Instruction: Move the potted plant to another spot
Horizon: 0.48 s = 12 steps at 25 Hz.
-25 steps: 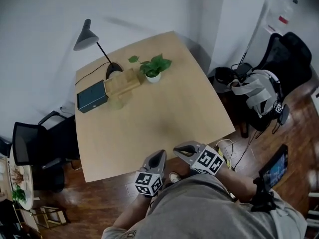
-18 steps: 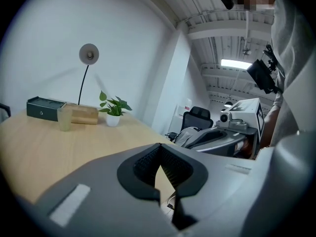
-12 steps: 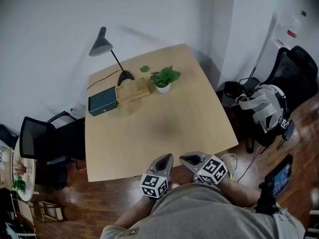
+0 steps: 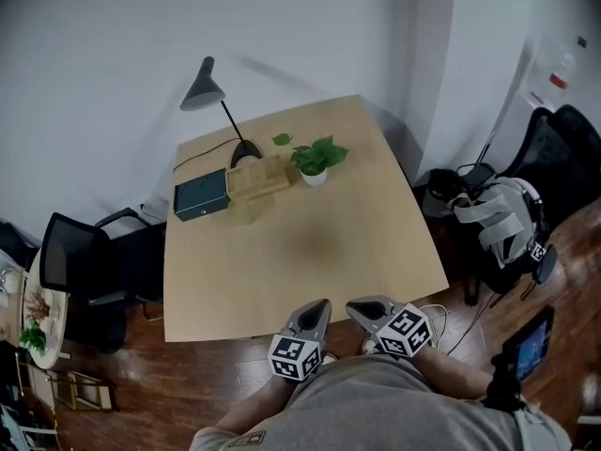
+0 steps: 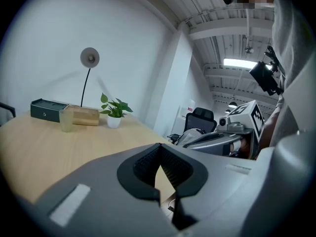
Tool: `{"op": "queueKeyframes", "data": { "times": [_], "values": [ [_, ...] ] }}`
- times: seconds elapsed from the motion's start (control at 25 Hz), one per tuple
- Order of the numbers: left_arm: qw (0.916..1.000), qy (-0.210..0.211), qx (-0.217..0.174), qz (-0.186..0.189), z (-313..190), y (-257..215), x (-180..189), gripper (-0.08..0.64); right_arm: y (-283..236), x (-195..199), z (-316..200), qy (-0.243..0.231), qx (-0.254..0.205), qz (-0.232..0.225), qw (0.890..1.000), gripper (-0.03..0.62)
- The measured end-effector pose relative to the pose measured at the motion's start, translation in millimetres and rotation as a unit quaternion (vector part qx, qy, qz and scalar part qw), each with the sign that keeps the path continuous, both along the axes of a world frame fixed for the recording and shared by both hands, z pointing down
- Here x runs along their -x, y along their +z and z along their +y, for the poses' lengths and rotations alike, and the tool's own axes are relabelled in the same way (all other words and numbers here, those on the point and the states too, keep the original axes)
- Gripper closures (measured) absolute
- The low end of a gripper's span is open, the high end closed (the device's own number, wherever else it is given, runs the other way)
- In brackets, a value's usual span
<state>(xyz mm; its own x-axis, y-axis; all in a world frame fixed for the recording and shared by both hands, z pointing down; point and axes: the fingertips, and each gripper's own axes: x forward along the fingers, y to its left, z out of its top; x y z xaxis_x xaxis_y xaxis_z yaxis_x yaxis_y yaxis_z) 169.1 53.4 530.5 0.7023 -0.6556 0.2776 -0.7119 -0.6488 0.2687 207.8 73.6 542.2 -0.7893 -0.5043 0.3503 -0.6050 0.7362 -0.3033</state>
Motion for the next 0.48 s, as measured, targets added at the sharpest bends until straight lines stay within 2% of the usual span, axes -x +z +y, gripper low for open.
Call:
{"op": "queueKeyframes", "data": {
  "times": [0.48],
  "values": [
    [0.9998,-0.014,0.010,-0.009,4.6,6.5,1.2,0.558,5.5,0.5,-3.3,-0.002,0.005,0.006,1.000,0.586]
  ]
}}
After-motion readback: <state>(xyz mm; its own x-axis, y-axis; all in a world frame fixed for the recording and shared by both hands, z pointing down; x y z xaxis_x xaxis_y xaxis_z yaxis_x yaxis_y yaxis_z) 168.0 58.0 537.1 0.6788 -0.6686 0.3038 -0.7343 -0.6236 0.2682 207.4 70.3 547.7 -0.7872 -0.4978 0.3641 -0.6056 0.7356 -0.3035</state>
